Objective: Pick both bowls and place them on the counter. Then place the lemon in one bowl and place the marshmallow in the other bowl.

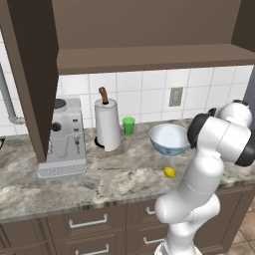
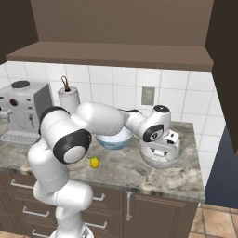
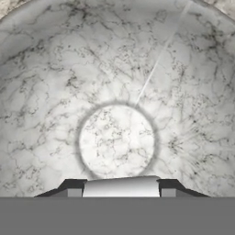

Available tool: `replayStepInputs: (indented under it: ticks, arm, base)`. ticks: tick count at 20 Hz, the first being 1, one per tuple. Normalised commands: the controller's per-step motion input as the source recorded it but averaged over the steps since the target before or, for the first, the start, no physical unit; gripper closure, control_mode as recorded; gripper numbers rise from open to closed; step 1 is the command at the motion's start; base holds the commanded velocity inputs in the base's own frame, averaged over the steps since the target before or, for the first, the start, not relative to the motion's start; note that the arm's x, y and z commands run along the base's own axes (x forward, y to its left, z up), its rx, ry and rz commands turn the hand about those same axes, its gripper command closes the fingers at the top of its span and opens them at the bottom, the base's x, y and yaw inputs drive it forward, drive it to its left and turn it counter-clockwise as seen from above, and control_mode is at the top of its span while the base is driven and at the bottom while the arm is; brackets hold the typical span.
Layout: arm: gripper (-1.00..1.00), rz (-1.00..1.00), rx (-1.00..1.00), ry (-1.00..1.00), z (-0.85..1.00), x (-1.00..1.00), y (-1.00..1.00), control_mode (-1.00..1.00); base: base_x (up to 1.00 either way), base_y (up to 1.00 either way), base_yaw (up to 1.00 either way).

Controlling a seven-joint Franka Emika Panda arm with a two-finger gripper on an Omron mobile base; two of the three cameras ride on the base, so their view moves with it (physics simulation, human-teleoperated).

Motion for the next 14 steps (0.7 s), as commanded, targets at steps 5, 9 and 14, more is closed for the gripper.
replayStepInputs:
  ticks: [5, 9, 14]
  arm:
    - [1.00, 0.00, 0.00, 0.00, -0.06, 0.01, 0.00, -1.00]
    - [1.00, 0.00, 0.00, -0.01, -0.04, 0.00, 0.03, -1.00]
    - [1.00, 0.00, 0.00, 0.00, -0.03, 0.01, 0.00, -1.00]
  base:
    - [0.00, 0.00, 0.00]
    - [0.00, 0.00, 0.00]
    - [0.00, 0.00, 0.00]
